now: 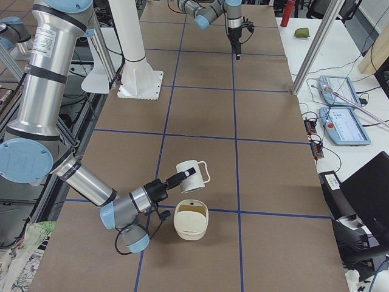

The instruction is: Left arm hands cup to right arm to dump lemon

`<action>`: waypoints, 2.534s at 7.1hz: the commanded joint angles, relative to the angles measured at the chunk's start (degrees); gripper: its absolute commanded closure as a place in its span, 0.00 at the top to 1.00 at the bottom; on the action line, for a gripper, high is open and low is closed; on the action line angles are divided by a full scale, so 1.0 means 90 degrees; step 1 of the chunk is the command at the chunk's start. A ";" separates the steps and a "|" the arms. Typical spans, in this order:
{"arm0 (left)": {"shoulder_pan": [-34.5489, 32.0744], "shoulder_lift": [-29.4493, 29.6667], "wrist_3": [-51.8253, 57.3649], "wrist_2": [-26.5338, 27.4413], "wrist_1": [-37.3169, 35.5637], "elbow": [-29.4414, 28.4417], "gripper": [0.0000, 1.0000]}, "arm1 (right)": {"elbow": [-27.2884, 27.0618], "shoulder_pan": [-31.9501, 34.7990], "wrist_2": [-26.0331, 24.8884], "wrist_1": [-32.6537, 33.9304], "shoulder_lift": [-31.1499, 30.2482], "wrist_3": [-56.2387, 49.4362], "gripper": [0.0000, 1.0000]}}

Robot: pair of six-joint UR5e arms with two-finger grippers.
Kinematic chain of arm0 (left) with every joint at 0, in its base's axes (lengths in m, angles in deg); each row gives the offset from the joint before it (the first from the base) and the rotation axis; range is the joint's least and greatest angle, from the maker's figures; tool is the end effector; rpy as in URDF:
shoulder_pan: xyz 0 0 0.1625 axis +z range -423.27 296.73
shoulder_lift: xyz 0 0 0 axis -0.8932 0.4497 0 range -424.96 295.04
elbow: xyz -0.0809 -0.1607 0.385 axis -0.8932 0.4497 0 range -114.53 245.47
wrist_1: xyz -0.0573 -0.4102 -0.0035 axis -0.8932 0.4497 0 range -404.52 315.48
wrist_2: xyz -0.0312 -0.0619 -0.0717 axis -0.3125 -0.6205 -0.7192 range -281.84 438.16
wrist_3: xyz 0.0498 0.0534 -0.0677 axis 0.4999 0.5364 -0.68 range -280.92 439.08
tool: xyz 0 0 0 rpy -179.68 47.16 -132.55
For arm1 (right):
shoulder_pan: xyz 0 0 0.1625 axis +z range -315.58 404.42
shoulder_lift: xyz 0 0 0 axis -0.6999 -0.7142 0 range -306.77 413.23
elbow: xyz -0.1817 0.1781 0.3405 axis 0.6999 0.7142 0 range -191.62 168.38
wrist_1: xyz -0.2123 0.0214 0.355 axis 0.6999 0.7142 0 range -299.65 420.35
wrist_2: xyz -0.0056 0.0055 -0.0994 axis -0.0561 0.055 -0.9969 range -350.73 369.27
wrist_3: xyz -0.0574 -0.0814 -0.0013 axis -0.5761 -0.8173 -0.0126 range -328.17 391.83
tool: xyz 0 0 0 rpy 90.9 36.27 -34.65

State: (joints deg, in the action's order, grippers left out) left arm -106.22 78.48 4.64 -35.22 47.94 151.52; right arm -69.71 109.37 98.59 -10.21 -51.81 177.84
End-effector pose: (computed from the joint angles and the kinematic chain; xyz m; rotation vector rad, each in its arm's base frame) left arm 0.4701 -0.5656 0.0953 0.1058 0.9664 -0.2550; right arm 0.0334 -0.2460 0.7283 0.1849 -2.2526 1.2937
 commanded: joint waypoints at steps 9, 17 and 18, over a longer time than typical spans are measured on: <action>0.0016 -0.0058 0.0010 -0.0029 0.0068 -0.0010 1.00 | -0.3311 0.1724 0.2804 0.3824 -0.0116 -0.5261 0.21; -0.0140 -0.0058 -0.0019 -0.0059 0.0097 -0.0010 1.00 | -0.5001 0.0280 0.2035 1.1177 0.2781 -1.0497 0.23; -0.0227 -0.0058 -0.0029 -0.0078 0.0098 -0.0049 1.00 | -0.5010 -0.0442 0.1101 1.1761 0.3123 -1.0925 0.23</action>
State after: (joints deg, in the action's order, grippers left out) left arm -107.48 77.97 4.52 -35.82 48.76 151.43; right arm -114.75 112.59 117.26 89.26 -27.70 83.91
